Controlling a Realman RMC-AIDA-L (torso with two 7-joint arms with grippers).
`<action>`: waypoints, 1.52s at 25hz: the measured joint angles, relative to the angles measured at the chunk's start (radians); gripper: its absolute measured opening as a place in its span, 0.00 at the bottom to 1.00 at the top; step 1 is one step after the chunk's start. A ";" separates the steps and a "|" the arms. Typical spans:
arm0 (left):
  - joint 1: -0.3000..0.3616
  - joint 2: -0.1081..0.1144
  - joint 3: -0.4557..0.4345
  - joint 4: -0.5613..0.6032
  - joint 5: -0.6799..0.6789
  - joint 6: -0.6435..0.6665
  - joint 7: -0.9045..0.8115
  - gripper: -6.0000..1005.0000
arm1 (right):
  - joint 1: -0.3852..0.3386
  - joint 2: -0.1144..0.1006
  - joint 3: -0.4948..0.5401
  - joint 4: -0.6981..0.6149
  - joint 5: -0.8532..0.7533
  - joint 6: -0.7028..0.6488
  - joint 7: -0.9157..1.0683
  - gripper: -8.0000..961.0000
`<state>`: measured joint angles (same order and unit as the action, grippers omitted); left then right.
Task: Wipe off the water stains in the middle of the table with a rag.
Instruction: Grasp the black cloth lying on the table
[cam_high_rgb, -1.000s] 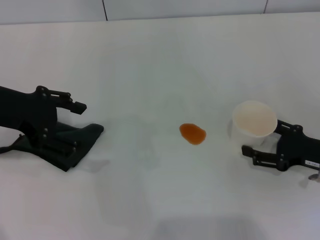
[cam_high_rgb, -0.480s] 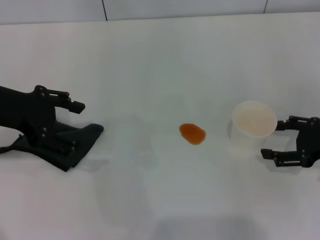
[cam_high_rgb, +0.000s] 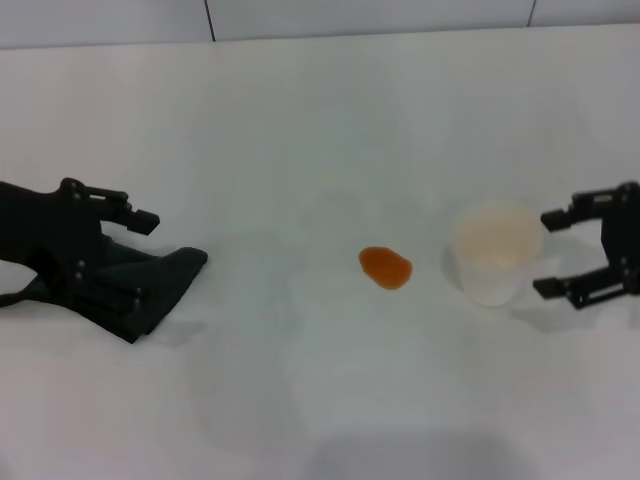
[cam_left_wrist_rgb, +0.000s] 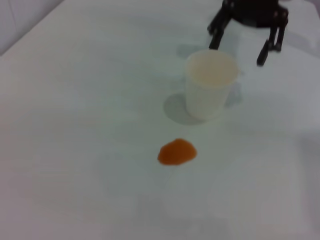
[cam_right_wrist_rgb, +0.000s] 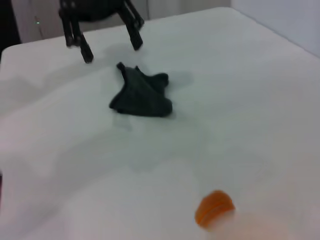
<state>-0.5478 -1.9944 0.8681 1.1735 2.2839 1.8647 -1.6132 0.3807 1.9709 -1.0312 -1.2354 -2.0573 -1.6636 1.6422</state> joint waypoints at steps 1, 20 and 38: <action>0.001 -0.001 0.000 0.000 0.005 0.000 0.000 0.87 | 0.010 -0.001 0.010 -0.007 -0.002 -0.016 0.007 0.87; 0.055 -0.006 0.000 0.108 0.078 -0.006 -0.059 0.87 | 0.111 0.008 0.071 -0.096 -0.030 -0.152 0.070 0.87; 0.041 -0.084 0.098 0.195 0.359 -0.149 -0.108 0.87 | 0.105 0.037 0.051 -0.113 -0.043 -0.153 0.070 0.87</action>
<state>-0.5065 -2.0788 0.9665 1.3687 2.6424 1.7161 -1.7209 0.4857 2.0083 -0.9801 -1.3485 -2.1001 -1.8169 1.7125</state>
